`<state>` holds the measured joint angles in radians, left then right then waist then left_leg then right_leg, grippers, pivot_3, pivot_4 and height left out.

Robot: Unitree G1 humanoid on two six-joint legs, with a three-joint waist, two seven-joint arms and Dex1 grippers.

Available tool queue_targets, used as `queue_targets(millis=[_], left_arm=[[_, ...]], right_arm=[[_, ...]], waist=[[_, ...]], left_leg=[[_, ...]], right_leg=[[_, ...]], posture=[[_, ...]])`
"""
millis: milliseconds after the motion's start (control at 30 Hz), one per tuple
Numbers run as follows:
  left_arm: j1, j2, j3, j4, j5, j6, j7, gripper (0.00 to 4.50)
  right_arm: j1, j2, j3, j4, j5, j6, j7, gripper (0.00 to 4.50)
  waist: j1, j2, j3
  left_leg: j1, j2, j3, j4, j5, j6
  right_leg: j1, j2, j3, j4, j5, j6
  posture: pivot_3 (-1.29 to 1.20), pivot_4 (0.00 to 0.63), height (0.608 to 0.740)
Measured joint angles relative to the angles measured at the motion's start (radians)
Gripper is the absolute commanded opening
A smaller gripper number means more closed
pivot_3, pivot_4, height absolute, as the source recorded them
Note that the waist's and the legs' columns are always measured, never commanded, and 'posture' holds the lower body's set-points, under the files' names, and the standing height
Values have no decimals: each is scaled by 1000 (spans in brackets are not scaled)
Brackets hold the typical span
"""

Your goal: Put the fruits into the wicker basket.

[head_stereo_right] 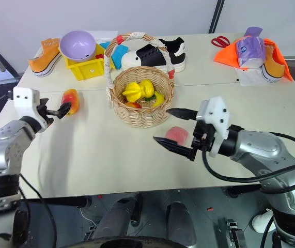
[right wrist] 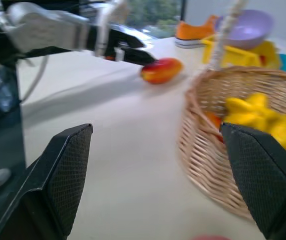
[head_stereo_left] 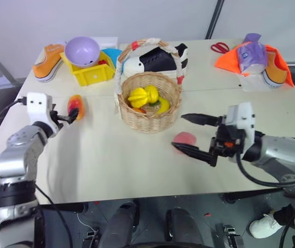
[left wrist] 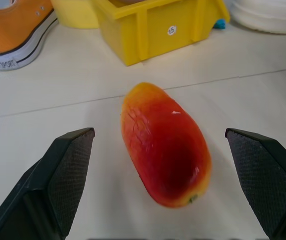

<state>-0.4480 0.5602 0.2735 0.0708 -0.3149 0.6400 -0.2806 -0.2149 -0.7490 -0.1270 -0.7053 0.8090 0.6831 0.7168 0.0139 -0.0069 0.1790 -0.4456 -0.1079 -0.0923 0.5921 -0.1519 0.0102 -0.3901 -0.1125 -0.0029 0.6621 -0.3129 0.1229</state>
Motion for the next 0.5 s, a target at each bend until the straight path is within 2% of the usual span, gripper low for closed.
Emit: queue_targets(millis=[300,500], left_arm=[[-222,-16,-84,193,88,132,86,4500],[-289,-41,-91,364,98,204,117,4500]], right_arm=[[31,37,47,-14,-11,-16,-17,4247],[62,48,69,-30,-34,-42,-25,4247]], waist=[[-1,-4,1],[-2,-7,1]], left_leg=[[0,0,0,0,1,2],[0,0,0,0,1,2]], right_leg=[[0,1,0,1,1,3],[0,1,0,2,2,3]], posture=[[0,150,740],[0,150,740]])
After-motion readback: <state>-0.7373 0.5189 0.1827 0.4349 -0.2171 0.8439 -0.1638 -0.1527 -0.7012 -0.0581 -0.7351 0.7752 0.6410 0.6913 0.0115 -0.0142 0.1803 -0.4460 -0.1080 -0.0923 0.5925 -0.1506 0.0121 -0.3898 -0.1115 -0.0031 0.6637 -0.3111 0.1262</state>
